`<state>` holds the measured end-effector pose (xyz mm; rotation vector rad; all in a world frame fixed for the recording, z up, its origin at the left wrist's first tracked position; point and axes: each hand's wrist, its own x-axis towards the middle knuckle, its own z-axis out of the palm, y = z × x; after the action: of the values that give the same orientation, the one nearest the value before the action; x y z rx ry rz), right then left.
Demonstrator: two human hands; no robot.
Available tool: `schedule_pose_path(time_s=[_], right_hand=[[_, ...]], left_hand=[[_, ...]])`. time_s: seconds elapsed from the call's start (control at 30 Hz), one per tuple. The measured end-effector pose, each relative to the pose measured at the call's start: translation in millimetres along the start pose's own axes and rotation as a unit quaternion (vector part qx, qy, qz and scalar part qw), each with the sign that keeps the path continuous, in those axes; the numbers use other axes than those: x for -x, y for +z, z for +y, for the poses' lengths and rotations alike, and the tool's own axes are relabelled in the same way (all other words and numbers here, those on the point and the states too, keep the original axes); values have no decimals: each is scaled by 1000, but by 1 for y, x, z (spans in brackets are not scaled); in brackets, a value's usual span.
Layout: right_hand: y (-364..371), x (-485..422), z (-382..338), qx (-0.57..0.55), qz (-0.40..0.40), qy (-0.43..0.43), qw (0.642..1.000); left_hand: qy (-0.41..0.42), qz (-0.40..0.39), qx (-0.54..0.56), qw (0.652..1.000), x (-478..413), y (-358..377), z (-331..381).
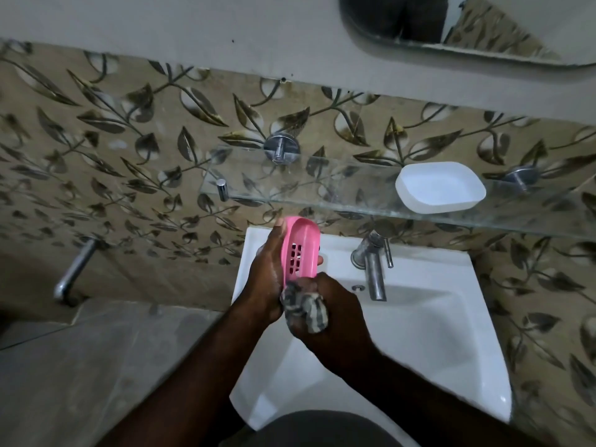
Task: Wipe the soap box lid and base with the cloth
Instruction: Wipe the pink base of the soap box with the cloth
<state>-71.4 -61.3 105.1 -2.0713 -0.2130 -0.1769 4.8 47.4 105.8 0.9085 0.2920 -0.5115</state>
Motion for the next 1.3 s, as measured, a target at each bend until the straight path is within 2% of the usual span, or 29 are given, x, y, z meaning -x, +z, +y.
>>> schedule_pose_path(time_s=[0.07, 0.13, 0.17, 0.23, 0.27, 0.33, 0.37, 0.4, 0.47, 0.53, 0.57, 0.63, 0.7, 0.73, 0.8, 0.83, 0.9, 0.97, 1.0, 1.03, 1.13, 1.2, 1.23, 1.3], right_hand=[[-9, 4, 14, 147, -27, -98, 984], [-18, -1, 22, 221, -96, -109, 964], [-18, -2, 26, 224, -101, -100, 964], [-12, 0, 22, 169, -55, -51, 983], [-6, 3, 15, 119, -20, 0, 993], [6, 4, 0, -11, 6, 92, 996], [8, 5, -7, -57, 6, 102, 993], [6, 5, -10, -36, 9, 65, 997], [-1, 1, 1, 89, -14, -63, 994], [-11, -7, 20, 230, -67, -142, 960], [-12, -9, 29, 261, -85, -159, 948], [-8, -7, 25, 220, -59, -111, 967], [-1, -5, 5, 73, -8, -2, 997], [4, -4, -1, 4, -10, 51, 999], [5, -3, -10, -68, -33, 79, 994], [2, -3, -8, -48, -38, 58, 996], [-8, -4, 2, 60, -60, -29, 996], [-17, -8, 18, 181, -99, -85, 975], [-21, -10, 23, 220, -105, -84, 966], [-22, -11, 23, 211, -88, -75, 971], [-11, -4, 3, 71, 12, -18, 997], [-2, 0, -8, 0, 21, 29, 999], [1, 1, -10, -9, 13, 30, 999], [-2, -1, 1, 63, -2, -42, 997]], left_hand=[[-29, -6, -4, 1000, 1, -5, -1], [-55, -15, 1, 998, 0, -10, 2], [-57, -15, -1, 998, 0, -12, 2], [-45, -4, 8, 999, 0, -10, 2], [-28, 7, 13, 1000, -1, -8, 0], [7, 35, 3, 999, -1, -3, -2], [12, 37, 5, 999, 0, -2, -4], [9, 34, 7, 999, 0, -2, -3], [-2, 19, 11, 1000, 0, -6, 0], [-15, 4, 15, 1000, 1, -11, 6], [-15, 3, 10, 1000, 1, -12, 8], [-7, -1, 5, 1000, 1, -12, 10], [16, 7, -9, 1000, 2, -9, 8], [34, 22, -15, 999, 3, -7, 6], [54, 41, -8, 998, 8, -1, 2], [58, 43, -5, 997, 7, 0, 0], [61, 40, -12, 997, 7, 0, 1], [34, 10, -1, 999, 5, -2, 4], [19, 0, 2, 1000, 4, -2, 5], [10, -7, 4, 1000, 4, -2, 6], [3, -7, 12, 1000, 0, 3, 9], [6, 17, 17, 1000, -1, 8, 8], [7, 28, 19, 999, -1, 9, 6], [7, 41, 4, 999, -3, 5, 3]])
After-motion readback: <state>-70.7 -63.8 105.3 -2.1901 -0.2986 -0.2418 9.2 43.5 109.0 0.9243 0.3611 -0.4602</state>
